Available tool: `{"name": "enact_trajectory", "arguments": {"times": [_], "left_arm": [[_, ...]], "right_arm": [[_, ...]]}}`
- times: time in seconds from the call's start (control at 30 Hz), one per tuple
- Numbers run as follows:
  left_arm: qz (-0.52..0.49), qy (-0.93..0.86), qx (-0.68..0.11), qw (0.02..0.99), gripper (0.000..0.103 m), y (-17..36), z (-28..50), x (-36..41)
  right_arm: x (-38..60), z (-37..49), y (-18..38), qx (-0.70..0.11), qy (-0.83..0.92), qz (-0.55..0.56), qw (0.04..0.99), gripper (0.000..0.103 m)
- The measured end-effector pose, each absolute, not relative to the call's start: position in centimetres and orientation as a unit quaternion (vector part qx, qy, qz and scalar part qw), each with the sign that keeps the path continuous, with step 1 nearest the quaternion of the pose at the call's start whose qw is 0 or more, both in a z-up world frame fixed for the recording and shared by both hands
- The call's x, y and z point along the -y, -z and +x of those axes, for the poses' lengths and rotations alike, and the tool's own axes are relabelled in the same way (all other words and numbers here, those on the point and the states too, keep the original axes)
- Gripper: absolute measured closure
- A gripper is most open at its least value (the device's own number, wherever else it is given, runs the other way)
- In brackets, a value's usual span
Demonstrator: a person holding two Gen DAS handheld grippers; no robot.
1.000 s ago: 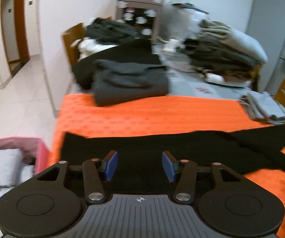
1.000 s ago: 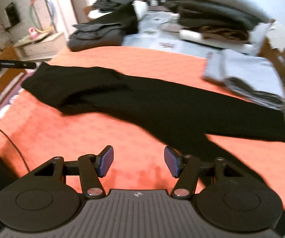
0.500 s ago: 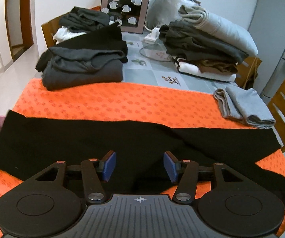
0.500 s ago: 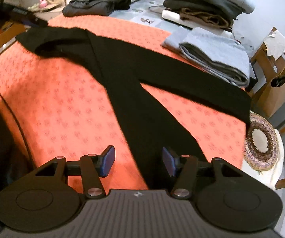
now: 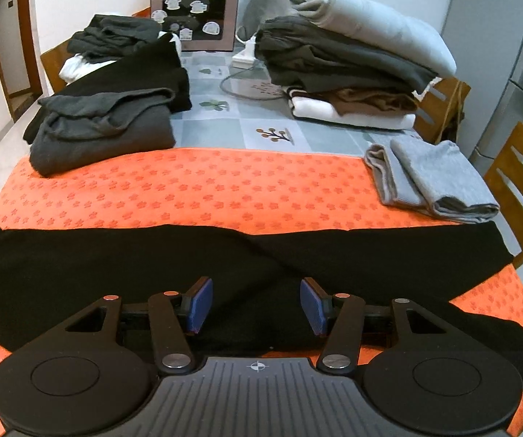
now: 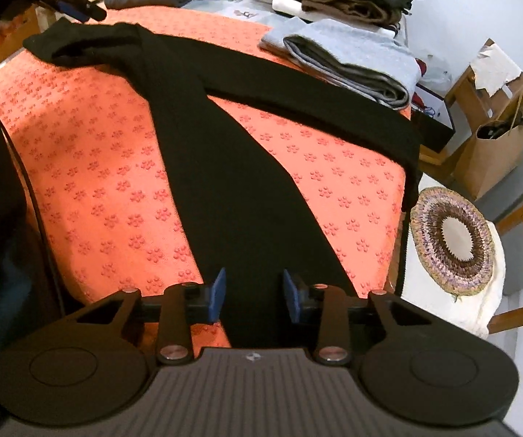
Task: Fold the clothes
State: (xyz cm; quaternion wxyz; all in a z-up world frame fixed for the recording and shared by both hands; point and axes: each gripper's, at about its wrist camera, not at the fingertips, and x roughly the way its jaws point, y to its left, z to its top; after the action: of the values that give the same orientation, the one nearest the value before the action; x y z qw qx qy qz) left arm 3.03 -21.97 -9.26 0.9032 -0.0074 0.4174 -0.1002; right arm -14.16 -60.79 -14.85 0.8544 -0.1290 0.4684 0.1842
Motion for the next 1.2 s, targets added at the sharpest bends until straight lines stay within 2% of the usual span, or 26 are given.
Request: {"name": "enact_trajectory", "arguments": {"times": [0.07,0.17,0.23,0.93,1.2], "left_arm": [[-0.006,0.101,-0.417,0.903,0.047,9.2,3.1,22.2],[-0.005,0.096,-0.419,0.903,0.047,9.3,3.2,22.5],[-0.005,0.092,-0.42,0.903,0.047,9.3,3.3,22.6],[-0.038,-0.004,-0.417,0.908,0.046,9.6,0.3,22.6],[-0.039,-0.012,-0.425,0.904,0.046,9.7,-0.9,23.4]], "right_arm": [[61.0,-14.2,14.9,-0.467,-0.19,-0.123,0.855,0.073],[61.3,-13.9,14.8,-0.468,-0.196,-0.115,0.854,0.096],[61.5,-13.7,14.7,-0.469,-0.197,-0.111,0.854,0.101],[67.0,-5.8,8.6,-0.4,-0.206,-0.159,0.879,0.102],[66.3,-6.4,8.9,-0.401,-0.274,-0.157,0.86,0.099]]}}
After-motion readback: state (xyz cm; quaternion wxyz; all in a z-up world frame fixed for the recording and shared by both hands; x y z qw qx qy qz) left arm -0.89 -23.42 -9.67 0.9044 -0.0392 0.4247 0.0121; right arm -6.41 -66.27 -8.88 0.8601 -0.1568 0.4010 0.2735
